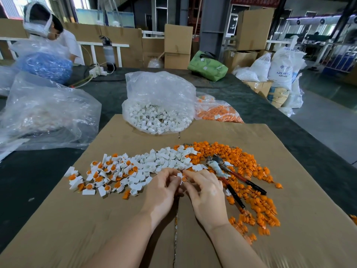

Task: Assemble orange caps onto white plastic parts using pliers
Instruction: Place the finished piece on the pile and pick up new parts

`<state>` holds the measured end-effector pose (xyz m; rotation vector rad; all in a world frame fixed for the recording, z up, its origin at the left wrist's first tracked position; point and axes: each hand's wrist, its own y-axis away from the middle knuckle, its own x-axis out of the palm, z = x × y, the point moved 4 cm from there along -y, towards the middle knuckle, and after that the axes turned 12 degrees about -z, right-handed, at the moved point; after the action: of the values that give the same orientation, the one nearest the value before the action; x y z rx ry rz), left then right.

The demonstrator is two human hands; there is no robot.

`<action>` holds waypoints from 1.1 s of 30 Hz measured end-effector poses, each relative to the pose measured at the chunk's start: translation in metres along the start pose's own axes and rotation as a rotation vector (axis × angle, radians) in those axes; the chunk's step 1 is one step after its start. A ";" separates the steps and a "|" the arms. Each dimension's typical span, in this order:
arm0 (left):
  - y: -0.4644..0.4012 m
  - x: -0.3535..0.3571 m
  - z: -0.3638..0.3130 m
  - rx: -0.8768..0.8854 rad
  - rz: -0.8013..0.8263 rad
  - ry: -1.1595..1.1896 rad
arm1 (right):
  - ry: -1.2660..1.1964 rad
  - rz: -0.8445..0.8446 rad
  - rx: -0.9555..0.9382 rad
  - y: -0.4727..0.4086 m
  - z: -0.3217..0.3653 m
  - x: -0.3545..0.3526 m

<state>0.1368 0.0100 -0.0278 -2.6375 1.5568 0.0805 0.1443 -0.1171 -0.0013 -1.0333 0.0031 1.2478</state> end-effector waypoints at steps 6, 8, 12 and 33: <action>0.000 -0.001 0.001 0.012 -0.002 -0.020 | 0.004 0.015 0.015 0.000 -0.001 -0.001; 0.000 0.000 0.001 0.003 -0.003 -0.013 | 0.007 0.017 0.019 0.000 -0.001 0.000; 0.000 0.001 0.002 -0.007 -0.002 -0.017 | 0.009 0.030 0.032 -0.001 -0.001 0.001; 0.004 -0.001 -0.009 0.020 0.002 -0.051 | 0.004 0.037 0.025 -0.002 -0.001 0.000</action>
<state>0.1333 0.0081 -0.0187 -2.5974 1.5357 0.1303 0.1461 -0.1175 -0.0004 -1.0185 0.0408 1.2764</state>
